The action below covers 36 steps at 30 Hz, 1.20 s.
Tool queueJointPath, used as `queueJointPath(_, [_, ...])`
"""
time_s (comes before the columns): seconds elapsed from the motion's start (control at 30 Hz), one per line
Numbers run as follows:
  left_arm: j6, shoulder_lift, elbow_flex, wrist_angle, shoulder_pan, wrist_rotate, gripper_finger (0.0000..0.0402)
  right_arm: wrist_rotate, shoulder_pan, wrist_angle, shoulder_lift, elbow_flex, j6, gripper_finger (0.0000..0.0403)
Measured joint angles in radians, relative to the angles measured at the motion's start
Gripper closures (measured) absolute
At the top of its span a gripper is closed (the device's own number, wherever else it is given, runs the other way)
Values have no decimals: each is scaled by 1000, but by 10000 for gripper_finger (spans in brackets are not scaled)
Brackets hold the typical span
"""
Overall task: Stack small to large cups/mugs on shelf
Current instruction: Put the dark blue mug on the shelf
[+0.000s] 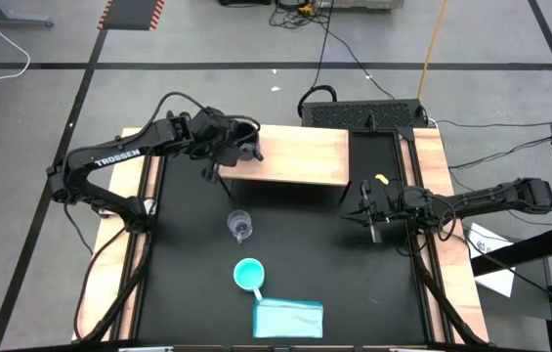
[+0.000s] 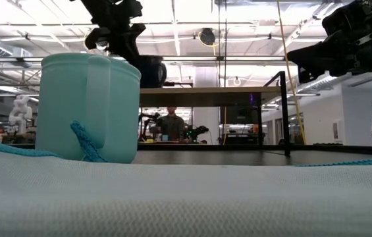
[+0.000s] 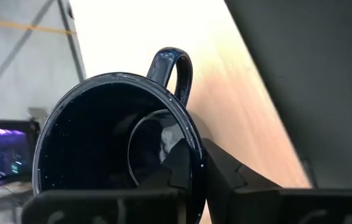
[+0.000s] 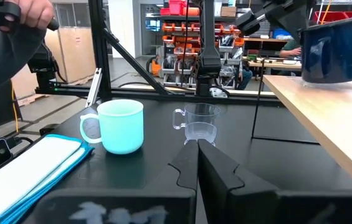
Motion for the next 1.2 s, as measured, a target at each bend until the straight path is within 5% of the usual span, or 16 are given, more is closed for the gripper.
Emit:
queueJointPath(0.47, [59, 0, 185, -146, 1, 198, 386, 0, 0, 0, 0, 0, 7, 403])
queueJointPath(1.2, [157, 16, 192, -339, 66, 303, 386, 0, 0, 15, 0, 0, 3, 403])
